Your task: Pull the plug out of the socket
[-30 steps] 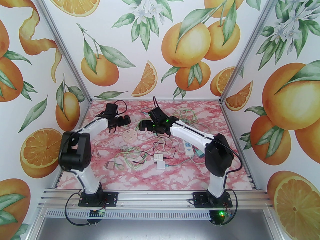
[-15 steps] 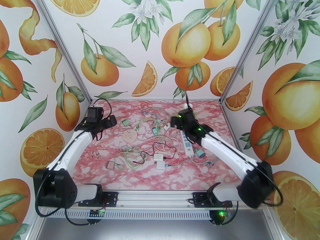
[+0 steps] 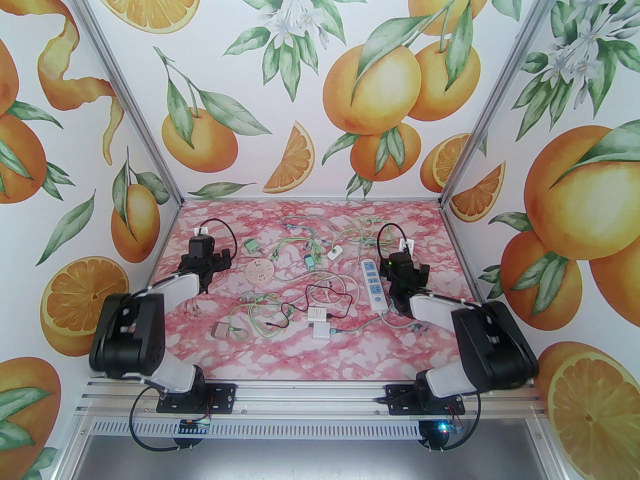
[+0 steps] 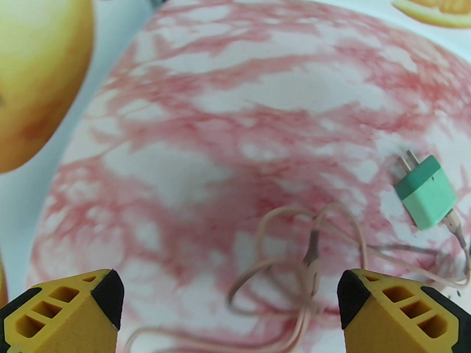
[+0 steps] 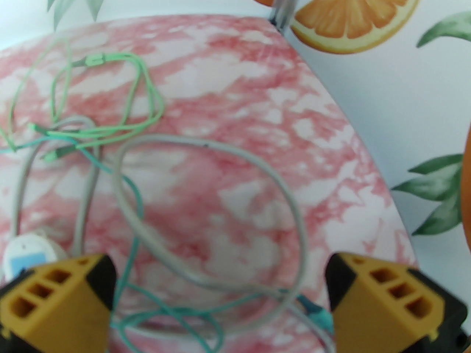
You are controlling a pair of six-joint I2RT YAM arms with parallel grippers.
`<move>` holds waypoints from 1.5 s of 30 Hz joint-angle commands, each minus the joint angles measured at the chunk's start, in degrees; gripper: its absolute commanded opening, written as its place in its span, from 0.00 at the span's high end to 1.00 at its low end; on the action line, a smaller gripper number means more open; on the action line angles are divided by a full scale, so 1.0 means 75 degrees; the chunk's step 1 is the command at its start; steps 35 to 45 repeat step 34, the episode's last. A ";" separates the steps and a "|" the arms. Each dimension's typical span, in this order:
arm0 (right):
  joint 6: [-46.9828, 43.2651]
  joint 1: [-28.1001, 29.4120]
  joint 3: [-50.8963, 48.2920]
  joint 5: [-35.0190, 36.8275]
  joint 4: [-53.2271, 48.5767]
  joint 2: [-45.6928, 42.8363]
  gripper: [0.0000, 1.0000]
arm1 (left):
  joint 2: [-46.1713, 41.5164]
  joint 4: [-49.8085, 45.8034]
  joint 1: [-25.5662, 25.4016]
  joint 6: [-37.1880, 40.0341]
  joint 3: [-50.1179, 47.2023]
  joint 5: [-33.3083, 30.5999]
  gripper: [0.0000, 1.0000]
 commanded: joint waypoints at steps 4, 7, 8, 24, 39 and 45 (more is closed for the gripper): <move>-0.0166 -0.0558 -0.1153 -0.1669 0.3174 -0.0184 0.00 | 0.0014 0.2484 0.0028 0.0992 -0.0698 0.1599 0.00; -0.0209 -0.0680 -0.1729 -0.2063 0.4270 -0.0050 0.00 | -0.0032 0.2991 -0.0013 0.1251 -0.0969 0.2146 0.00; -0.0211 -0.0673 -0.1676 -0.2109 0.4131 -0.0086 0.00 | -0.0045 0.3154 -0.0018 0.1253 -0.1059 0.2181 0.00; -0.0153 -0.0666 -0.1307 -0.1795 0.3728 0.0077 0.00 | 0.0146 0.5541 -0.0078 0.1277 -0.2258 0.1904 0.00; -0.0248 -0.0622 -0.1247 -0.1913 0.3641 0.0087 0.00 | 0.0134 0.5450 -0.0096 0.1294 -0.2252 0.1872 0.00; -0.0248 -0.0622 -0.1247 -0.1913 0.3641 0.0087 0.00 | 0.0134 0.5450 -0.0096 0.1294 -0.2252 0.1872 0.00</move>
